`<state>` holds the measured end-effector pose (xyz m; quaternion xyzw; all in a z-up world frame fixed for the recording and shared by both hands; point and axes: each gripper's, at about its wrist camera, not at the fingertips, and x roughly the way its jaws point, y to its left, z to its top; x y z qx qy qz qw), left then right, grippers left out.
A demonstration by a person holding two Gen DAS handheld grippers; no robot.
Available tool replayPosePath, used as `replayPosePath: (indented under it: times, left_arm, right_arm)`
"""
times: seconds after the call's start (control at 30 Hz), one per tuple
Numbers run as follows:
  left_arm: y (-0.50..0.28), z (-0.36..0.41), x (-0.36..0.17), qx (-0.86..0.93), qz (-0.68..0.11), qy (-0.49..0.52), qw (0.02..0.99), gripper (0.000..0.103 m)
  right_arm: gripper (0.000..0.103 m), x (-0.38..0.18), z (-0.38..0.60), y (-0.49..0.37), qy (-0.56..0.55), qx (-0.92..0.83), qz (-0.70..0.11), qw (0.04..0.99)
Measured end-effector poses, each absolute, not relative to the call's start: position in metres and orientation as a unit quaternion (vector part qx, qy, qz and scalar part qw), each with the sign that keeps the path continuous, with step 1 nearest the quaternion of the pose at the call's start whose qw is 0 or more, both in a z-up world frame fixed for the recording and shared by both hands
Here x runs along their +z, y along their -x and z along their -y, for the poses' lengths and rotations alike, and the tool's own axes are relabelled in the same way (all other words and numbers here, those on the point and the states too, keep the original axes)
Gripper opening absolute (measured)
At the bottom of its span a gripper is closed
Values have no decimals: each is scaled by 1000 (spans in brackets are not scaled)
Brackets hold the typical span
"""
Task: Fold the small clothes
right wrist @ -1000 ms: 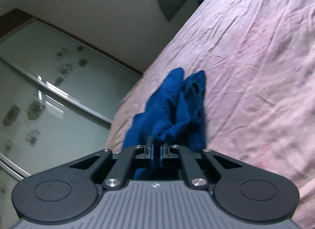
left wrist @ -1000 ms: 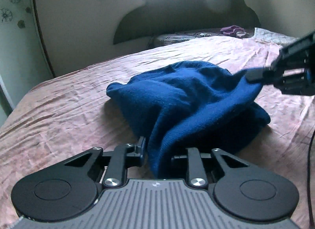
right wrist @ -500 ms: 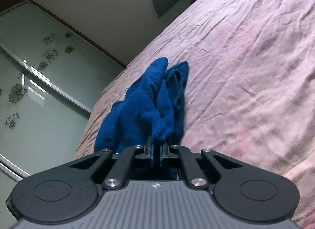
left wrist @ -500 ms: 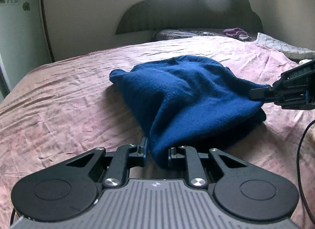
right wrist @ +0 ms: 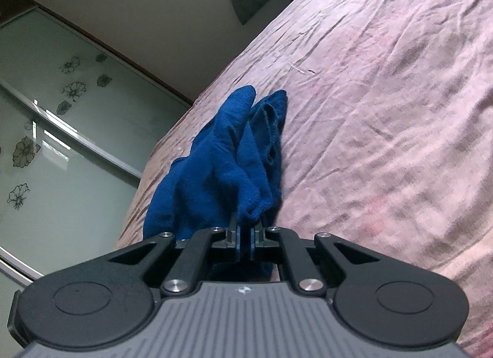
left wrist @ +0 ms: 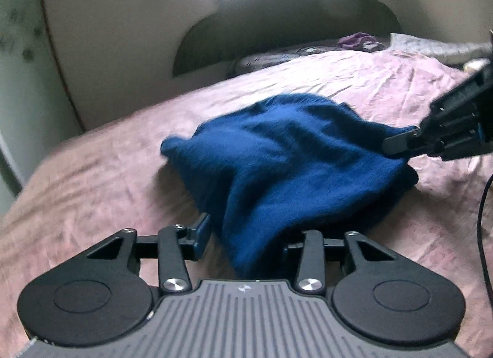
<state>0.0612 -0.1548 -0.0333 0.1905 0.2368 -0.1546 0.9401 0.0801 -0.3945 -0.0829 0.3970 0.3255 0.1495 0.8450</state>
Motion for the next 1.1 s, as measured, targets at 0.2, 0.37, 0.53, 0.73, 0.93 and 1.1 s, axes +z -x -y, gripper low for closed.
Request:
replayPosePath:
  times: [0.2,0.37,0.53,0.73,0.93,1.1]
  left_arm:
    - [-45,174,-39,-160,-152,-278,935,36]
    - [-46,155,-34,-156,-163,-236,945,15]
    - [-40,131,-27,-140,-166,-188,958,14]
    - [-34,128,-34,-139,-176,-194,955,14]
    - [-35,131,-44,-148,-195,-210,947,19]
    - [-29,122,-35,-148,-198,-194,949,62]
  right_arm:
    - [6,-78,394,-81,-400,154,-320,845]
    - [6,-72,392,-79,-408,160,-309,844]
    - [6,-68,384,-71,-403,177,-305,844]
    - [6,-81,377,-65,-402,176,-321,840]
    - [6,-85,375,-63,-372,163,-329,853]
    - [7,-78,371,-62,-328,165,-348,863]
